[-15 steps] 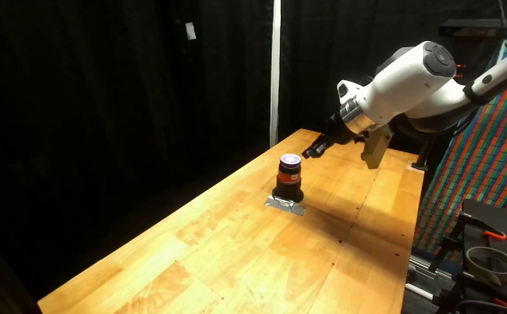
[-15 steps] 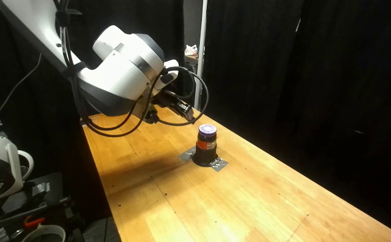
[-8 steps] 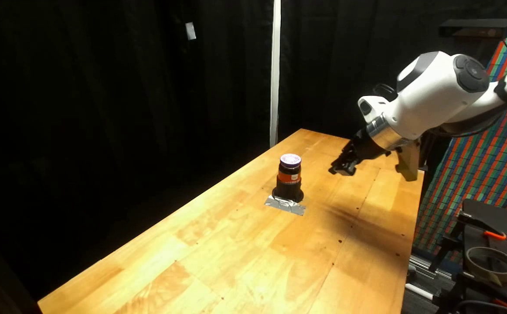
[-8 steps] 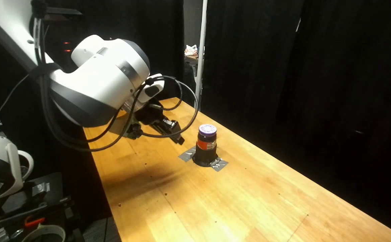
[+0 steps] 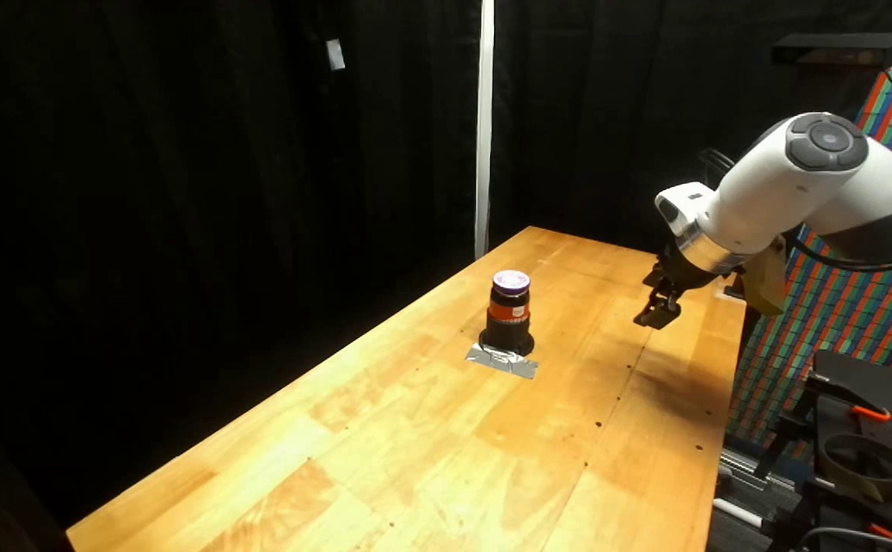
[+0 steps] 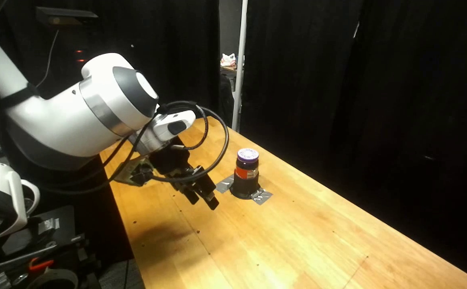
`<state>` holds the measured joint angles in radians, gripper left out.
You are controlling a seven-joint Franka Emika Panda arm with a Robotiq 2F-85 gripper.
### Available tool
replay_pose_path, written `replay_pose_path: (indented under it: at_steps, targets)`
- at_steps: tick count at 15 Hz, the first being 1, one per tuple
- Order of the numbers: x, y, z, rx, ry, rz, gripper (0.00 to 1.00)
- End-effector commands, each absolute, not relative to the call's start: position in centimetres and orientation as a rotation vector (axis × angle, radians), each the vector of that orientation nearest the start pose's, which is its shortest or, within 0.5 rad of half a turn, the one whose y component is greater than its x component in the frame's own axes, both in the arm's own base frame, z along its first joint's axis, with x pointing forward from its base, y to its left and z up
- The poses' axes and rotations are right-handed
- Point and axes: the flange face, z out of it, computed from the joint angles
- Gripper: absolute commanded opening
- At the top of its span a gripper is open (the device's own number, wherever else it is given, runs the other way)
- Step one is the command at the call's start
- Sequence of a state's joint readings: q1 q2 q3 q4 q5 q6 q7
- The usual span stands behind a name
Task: Put the rubber band around jar.
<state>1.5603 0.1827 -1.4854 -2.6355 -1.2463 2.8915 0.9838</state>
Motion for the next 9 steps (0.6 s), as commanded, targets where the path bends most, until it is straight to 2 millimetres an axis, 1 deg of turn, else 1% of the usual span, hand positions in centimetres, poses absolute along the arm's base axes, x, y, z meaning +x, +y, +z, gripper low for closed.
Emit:
replay_pose_path:
  at_steps: [1, 3, 5, 6, 8, 9]
  targets:
    - [43.6, 9.4, 26.5, -3.466, -0.543, -0.563, 1.00]
    - [45.2, 11.5, 28.8, -3.463, -0.523, -0.565, 1.00]
    - [46.7, 13.5, 31.5, -3.455, -0.501, -0.578, 1.00]
    - [47.3, 14.8, 32.8, -3.447, -0.503, -0.585, 1.00]
    - [48.0, 16.0, 36.8, -3.433, -0.475, -0.599, 1.00]
    - [48.2, 17.0, 38.8, -3.442, -0.466, -0.610, 1.00]
